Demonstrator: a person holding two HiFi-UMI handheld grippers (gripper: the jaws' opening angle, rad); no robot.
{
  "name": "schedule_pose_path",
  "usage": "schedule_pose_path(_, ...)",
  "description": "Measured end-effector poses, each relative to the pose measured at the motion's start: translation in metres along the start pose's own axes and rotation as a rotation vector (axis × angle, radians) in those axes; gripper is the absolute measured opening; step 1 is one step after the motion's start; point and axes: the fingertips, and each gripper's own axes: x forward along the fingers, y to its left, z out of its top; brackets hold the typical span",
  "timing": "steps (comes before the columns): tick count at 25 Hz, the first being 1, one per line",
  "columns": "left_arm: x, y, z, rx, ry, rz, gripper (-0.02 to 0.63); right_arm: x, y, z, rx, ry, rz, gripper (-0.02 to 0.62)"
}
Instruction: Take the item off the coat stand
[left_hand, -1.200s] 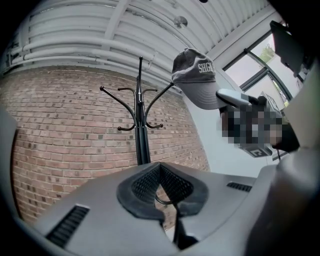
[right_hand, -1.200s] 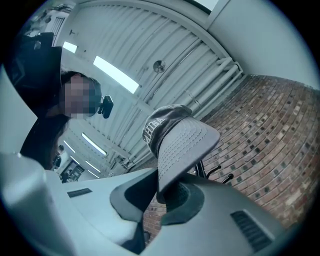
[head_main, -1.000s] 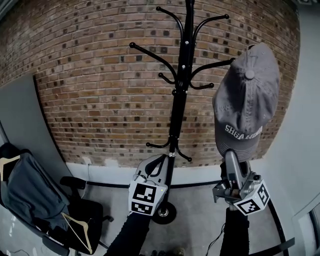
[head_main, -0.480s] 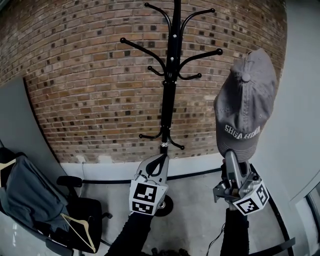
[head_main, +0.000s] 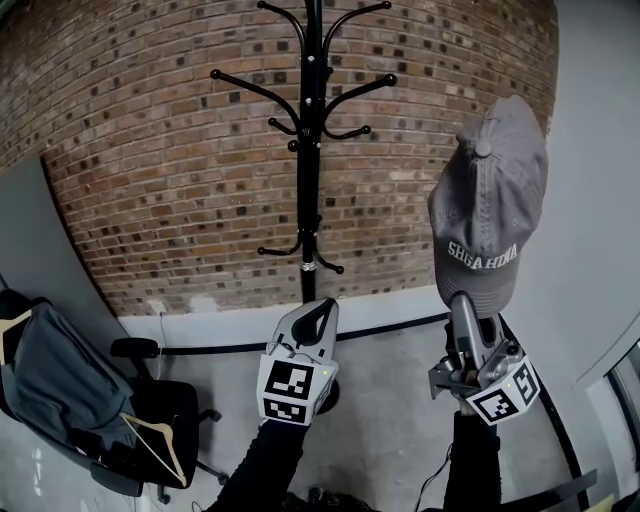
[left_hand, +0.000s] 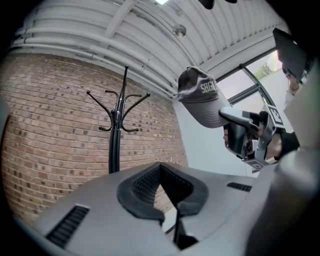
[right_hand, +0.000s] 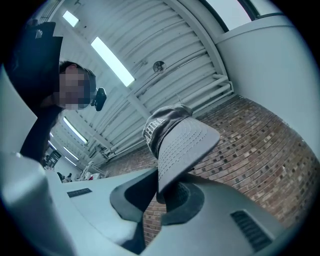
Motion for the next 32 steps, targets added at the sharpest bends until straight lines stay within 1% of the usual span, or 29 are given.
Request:
schedule_pose_path(5, -0.008, -0.038, 0.0, -0.009, 0.017, -0.014, 0.005, -0.037, -0.007, 0.021, 0.009, 0.0, -0.033, 0.023)
schedule_pose_path(12, -0.027, -0.075, 0.008, -0.01, 0.013, 0.008, 0.005, -0.08, -0.01, 0.044, 0.028, 0.011, -0.059, 0.023)
schedule_pose_path(20, -0.06, -0.09, 0.005, -0.021, 0.036, 0.059, 0.005, -0.115, -0.004, 0.049, 0.032, 0.043, -0.083, 0.023)
schedule_pose_path(25, -0.074, -0.094, 0.002, -0.019, 0.049, 0.048, 0.006, -0.128, 0.004, 0.047, 0.037, 0.052, -0.115, 0.023)
schedule_pose_path(32, -0.092, -0.095, 0.005, -0.029, 0.042, 0.005, 0.005, -0.14, 0.028, 0.049, 0.0, 0.073, -0.169, 0.023)
